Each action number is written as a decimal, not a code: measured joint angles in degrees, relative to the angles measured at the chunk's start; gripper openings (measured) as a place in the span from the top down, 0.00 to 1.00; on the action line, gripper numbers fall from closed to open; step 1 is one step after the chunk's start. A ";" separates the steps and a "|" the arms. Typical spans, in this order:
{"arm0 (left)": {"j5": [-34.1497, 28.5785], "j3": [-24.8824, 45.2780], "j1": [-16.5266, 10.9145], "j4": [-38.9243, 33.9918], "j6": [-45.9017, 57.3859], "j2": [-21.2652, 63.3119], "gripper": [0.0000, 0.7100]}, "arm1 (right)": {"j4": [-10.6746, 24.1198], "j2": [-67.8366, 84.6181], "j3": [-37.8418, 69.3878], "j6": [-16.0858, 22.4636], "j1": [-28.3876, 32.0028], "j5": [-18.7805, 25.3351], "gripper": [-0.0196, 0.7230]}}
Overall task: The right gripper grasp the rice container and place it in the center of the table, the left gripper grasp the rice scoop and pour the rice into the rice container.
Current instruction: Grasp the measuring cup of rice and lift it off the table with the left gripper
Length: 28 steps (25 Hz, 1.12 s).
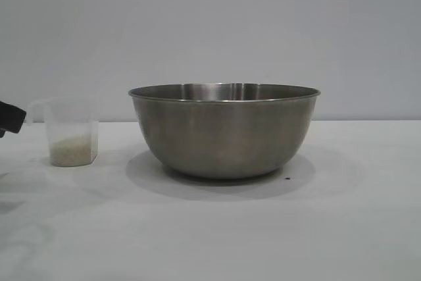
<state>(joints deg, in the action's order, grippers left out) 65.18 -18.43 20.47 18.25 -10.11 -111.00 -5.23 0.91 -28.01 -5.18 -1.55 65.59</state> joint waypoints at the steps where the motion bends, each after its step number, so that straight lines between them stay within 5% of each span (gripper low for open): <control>1: 0.00 0.00 -0.75 -1.47 0.00 0.00 0.70 | 0.00 0.00 0.00 0.00 0.00 0.00 0.44; 10: 0.00 -0.27 -7.07 -13.86 0.00 0.00 0.70 | 0.00 0.00 0.00 0.00 0.00 0.00 0.44; 28: 0.00 -4.58 -7.60 -16.35 0.00 -4.14 0.64 | 0.00 0.00 0.00 0.00 0.00 0.00 0.44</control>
<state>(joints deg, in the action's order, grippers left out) 65.18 -23.00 12.87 1.90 -10.11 -115.14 -5.23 0.91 -28.01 -5.18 -1.55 65.59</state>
